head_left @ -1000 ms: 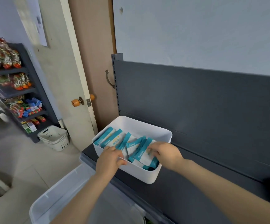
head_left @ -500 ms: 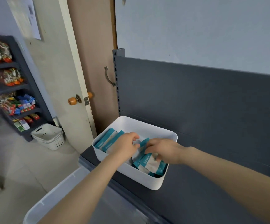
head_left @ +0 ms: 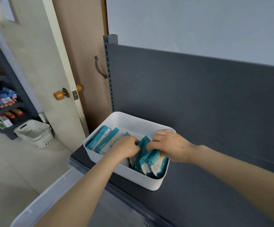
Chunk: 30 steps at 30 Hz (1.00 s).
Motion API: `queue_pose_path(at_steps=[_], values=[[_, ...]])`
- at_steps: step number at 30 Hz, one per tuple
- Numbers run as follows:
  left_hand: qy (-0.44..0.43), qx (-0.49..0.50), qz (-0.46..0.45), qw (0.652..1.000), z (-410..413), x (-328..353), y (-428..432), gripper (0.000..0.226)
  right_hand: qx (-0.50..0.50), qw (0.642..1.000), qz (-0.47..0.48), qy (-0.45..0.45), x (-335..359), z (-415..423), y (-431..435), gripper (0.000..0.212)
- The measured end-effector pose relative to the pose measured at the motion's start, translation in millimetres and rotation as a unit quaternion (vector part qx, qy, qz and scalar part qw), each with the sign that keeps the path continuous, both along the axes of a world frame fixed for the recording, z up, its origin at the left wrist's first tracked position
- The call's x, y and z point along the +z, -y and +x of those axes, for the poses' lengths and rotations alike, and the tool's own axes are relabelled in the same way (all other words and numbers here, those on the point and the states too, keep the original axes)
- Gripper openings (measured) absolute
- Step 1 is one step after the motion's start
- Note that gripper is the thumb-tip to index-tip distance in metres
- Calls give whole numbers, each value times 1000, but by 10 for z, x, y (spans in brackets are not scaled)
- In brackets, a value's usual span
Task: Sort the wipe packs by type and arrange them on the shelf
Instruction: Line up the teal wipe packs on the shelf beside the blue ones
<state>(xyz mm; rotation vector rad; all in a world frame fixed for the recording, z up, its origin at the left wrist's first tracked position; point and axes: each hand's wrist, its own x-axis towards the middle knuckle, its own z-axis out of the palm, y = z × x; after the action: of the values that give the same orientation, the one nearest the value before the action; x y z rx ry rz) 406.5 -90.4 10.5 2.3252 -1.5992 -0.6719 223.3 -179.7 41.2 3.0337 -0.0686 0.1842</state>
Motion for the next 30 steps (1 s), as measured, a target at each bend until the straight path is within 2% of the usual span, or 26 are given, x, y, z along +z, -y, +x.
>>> queue_pose_path(at_steps=[2, 7, 11, 15, 17, 21, 26, 30], values=[[-8, -11, 17, 1000, -59, 23, -3, 29, 4, 1000, -10, 10, -23, -16, 15, 52], [-6, -12, 36, 999, -125, 47, -56, 50, -42, 995, -2, 85, 1, -197, 114, 41], [-30, -17, 28, 999, -137, 46, -89, 41, -134, 973, 29, 184, 13, -438, 178, 33], [-54, 2, -19, 998, -88, 0, -118, 29, -258, 926, 89, 262, -6, -784, 62, 31], [-62, 11, -36, 997, -54, 3, -136, 27, -310, 909, 102, 259, -29, -981, -17, 29], [-40, 46, -88, 994, -54, 94, -139, 24, -363, 898, 110, 221, -162, -1356, -140, 33], [77, 101, -176, 976, -246, 312, -143, 24, -397, 891, 130, 175, -359, -1733, -219, 34], [136, 132, -233, 954, -457, 440, -187, 26, -409, 892, 138, 133, -372, -1935, -237, 34]])
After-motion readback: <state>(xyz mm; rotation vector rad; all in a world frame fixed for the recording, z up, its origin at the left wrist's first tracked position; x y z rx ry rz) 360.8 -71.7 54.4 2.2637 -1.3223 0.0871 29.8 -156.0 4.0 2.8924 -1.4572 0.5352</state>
